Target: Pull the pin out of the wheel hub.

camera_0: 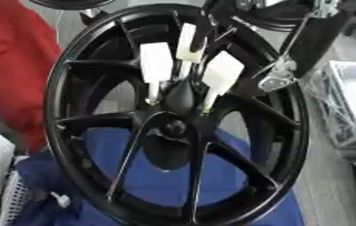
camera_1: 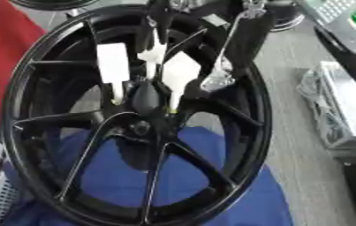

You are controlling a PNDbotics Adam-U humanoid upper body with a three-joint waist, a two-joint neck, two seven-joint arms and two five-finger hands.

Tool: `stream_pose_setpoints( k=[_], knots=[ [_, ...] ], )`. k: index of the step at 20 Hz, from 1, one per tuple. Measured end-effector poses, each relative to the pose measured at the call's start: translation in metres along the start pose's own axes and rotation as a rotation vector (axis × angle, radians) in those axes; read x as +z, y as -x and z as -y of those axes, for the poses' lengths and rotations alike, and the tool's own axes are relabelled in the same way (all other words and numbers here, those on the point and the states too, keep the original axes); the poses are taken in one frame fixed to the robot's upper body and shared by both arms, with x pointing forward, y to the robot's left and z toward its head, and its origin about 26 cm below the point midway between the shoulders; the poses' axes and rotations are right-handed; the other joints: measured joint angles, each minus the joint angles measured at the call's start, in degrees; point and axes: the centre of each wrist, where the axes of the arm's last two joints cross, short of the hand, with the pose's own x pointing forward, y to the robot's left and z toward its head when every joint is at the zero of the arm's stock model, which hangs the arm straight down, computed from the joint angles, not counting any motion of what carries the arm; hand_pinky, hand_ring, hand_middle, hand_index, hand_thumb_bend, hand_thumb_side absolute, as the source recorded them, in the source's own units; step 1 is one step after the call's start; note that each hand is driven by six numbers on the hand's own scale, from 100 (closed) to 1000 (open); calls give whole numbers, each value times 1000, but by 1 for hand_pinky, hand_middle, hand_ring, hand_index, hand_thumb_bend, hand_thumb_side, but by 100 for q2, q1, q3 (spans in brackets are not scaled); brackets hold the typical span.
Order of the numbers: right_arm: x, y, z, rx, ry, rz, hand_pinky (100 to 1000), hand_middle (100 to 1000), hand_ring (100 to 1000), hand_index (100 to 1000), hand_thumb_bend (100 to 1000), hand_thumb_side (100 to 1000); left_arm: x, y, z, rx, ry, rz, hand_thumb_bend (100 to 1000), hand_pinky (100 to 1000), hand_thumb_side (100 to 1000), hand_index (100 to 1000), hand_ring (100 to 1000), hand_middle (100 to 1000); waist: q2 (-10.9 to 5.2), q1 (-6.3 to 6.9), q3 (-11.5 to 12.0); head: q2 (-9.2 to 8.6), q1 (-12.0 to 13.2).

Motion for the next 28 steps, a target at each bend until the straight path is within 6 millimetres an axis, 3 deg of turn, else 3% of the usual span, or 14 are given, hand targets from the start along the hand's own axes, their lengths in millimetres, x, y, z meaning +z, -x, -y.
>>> stream_pose_setpoints(
  k=[5,11,28],
  knots=[
    [5,8,-4,-24,2,-32,809,699,726,812,411,262,0,1,0,-1,-5,-7,367,861,778,849,783,795,26,3,-7,0,2],
    [9,17,-8,-46,5,-64,847,754,835,841,406,256,0,2,-1,0,-6,-14,364,863,780,847,785,796,42,4,-7,-3,2],
    [11,31,-21,-91,-7,-99,836,721,780,821,419,229,0,3,1,10,-7,-19,355,868,785,841,786,796,154,-6,31,-19,25]
  ],
)
